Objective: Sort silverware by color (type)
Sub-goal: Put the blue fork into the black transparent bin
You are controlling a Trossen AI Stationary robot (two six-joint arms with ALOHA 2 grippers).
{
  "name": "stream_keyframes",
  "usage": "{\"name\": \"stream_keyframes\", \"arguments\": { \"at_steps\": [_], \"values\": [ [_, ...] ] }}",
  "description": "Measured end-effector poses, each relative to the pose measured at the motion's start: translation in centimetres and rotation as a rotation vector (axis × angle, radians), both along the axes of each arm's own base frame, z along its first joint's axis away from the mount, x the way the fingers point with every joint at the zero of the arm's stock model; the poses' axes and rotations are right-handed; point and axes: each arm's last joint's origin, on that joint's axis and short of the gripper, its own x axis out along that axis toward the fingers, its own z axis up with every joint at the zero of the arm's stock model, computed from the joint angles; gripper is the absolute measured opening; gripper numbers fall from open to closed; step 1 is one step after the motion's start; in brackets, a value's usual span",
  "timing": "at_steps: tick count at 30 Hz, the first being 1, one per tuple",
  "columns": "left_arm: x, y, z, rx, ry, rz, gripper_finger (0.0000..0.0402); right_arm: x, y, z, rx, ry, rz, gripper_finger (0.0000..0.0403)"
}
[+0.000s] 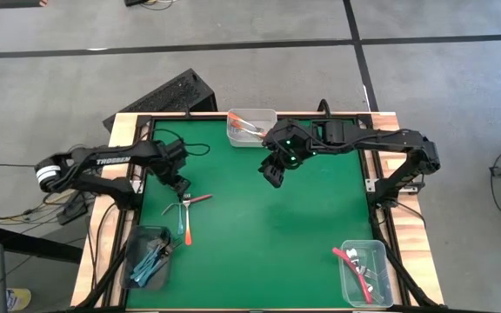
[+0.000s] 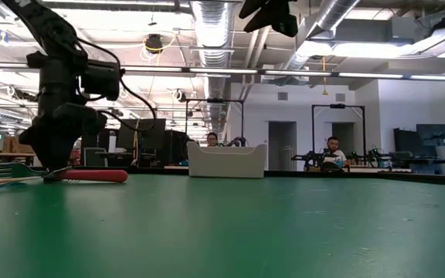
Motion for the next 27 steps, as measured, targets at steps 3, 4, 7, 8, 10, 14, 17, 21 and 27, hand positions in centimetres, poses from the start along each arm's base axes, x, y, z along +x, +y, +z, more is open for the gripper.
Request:
{"name": "stream_keyframes", "arguments": {
  "at_steps": [3,4,7,8,10,14,17,21,27],
  "values": [
    [0.3,0.2,-0.3,-0.009,-0.008,-0.008,0.0109,0.0,0.0,0.0,0.0,0.0,0.0,0.0152],
    [0.4,0.2,-0.4,-0.01,-0.008,-0.008,0.0098,0.0,0.1,0.0,0.0,0.0,0.003,0.0152],
    [0.7,0.4,-0.5,-0.013,-0.039,-0.029,0.0066,0.0,0.3,0.0,0.001,0.001,0.008,0.0152],
    [0.8,0.4,-0.5,-0.013,-0.051,-0.033,0.0056,0.0,0.4,0.0,0.001,0.001,0.011,0.0152],
    [0.9,0.4,-0.4,-0.025,-0.073,-0.044,0.0034,0.0,0.5,0.0,0.001,0.002,0.016,0.0152],
    [0.8,0.1,-0.1,-0.051,-0.114,-0.053,0.0004,0.0,0.8,0.0,0.001,0.002,0.024,0.0152],
    [0.7,-0.2,0.7,-0.05,-0.121,-0.039,0.0001,0.0,0.8,0.0,0.002,0.001,0.018,0.0152],
    [0.8,-1.1,3.3,-0.029,-0.132,-0.052,0.0,0.1,0.7,0.1,-0.007,-0.009,-0.008,0.0152],
    [0.9,-2.5,9.2,0.13,-0.229,-0.053,0.0,0.6,0.7,0.6,-0.005,-0.083,-0.014,0.0152]
  ]
}}
